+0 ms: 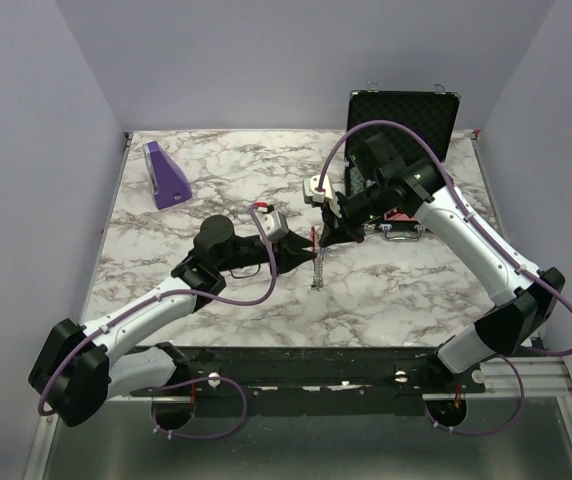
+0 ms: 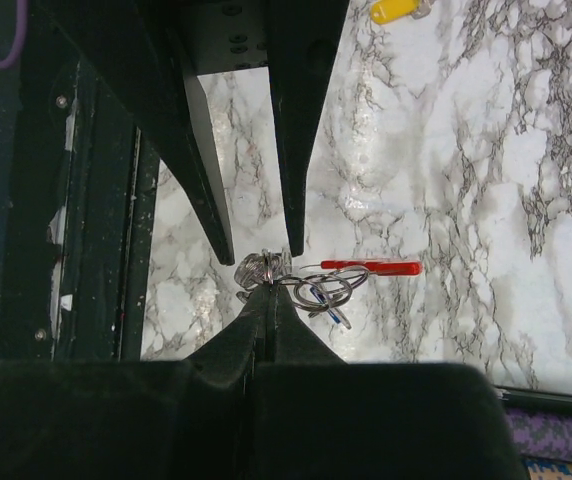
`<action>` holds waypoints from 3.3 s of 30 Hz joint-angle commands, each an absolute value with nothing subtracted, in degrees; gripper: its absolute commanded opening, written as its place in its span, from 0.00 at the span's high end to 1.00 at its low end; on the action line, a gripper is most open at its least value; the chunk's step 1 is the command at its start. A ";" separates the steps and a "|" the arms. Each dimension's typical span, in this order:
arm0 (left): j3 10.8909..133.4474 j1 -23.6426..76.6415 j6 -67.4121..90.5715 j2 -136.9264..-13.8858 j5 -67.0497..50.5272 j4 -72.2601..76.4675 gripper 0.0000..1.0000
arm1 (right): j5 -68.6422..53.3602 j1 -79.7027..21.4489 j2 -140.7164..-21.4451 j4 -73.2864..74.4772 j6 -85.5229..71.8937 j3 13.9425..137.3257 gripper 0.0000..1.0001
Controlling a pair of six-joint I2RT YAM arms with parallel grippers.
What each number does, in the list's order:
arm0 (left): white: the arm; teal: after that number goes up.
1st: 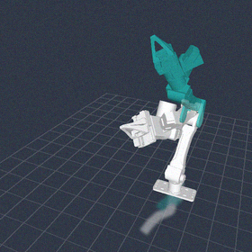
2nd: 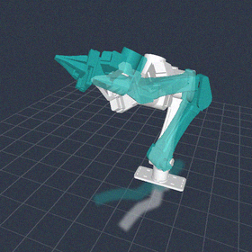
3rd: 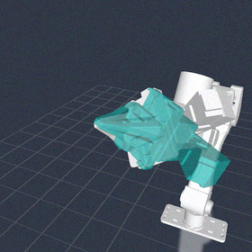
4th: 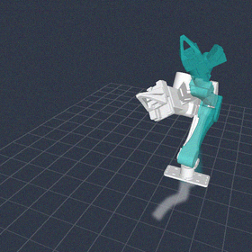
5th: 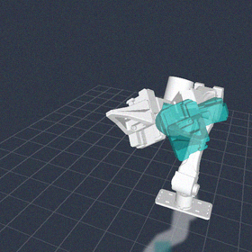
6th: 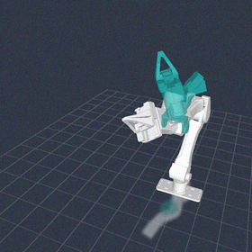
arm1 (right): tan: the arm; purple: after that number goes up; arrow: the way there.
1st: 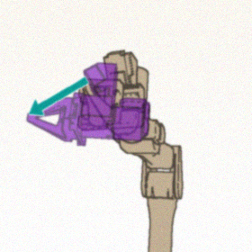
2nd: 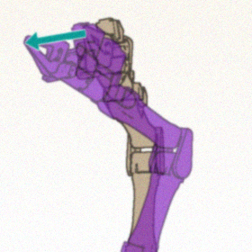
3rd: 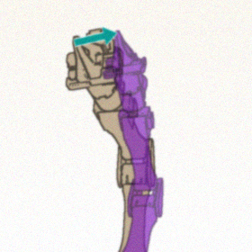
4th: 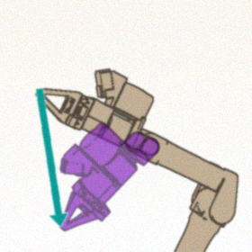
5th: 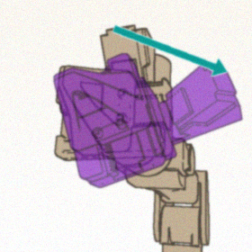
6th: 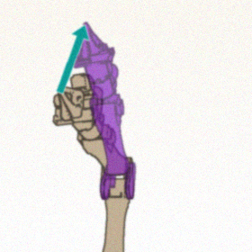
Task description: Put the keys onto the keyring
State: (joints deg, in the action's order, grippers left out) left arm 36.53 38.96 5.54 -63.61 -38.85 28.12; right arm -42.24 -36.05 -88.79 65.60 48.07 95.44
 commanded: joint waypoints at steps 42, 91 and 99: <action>25.76 39.46 29.42 -60.39 -26.74 53.24 1.00 | -59.06 -30.50 -82.71 54.68 29.89 89.65 0.46; 25.14 42.45 35.07 -61.79 -3.69 60.64 1.00 | -41.57 -36.39 -86.31 45.44 32.96 94.75 1.00; 24.61 42.45 35.24 -61.87 -2.99 62.92 1.00 | -44.91 -36.39 -85.61 47.64 34.63 93.17 1.00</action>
